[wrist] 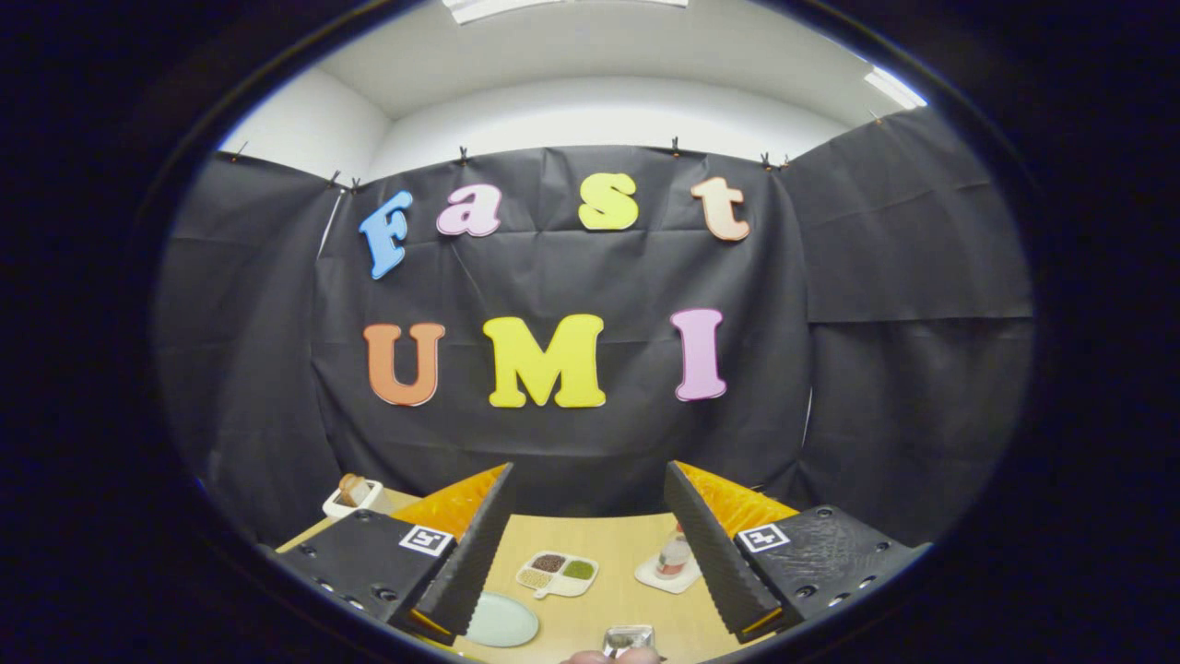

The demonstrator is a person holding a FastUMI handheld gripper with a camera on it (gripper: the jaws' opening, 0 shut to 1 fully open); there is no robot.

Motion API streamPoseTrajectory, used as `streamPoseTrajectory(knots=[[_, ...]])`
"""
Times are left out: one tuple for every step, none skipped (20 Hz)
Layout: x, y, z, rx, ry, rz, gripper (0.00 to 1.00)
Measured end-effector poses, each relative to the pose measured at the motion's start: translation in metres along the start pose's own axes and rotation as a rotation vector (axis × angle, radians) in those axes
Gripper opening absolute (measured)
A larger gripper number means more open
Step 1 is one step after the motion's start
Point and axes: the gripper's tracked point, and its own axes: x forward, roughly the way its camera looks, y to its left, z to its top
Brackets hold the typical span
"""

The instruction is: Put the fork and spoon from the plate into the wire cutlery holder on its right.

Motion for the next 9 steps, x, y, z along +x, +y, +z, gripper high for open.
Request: streamPoseTrajectory(knots=[[0.0, -0.005, -0.001, 0.002, 0.001, 0.002, 0.96], [-0.002, -0.01, -0.003, 0.001, 0.002, 0.003, 0.96], [-0.002, -0.014, -0.005, -0.005, 0.002, 0.005, 0.96], [-0.003, -0.019, -0.007, -0.011, 0.002, 0.007, 0.96], [-0.004, -0.023, -0.009, -0.017, 0.002, 0.013, 0.96], [-0.006, -0.028, -0.008, -0.018, -0.003, 0.018, 0.96], [-0.008, -0.036, -0.006, -0.014, -0.015, 0.019, 0.96], [-0.011, -0.043, -0.005, -0.01, -0.022, 0.02, 0.96], [-0.012, -0.052, -0.006, -0.007, -0.024, 0.02, 0.96]])
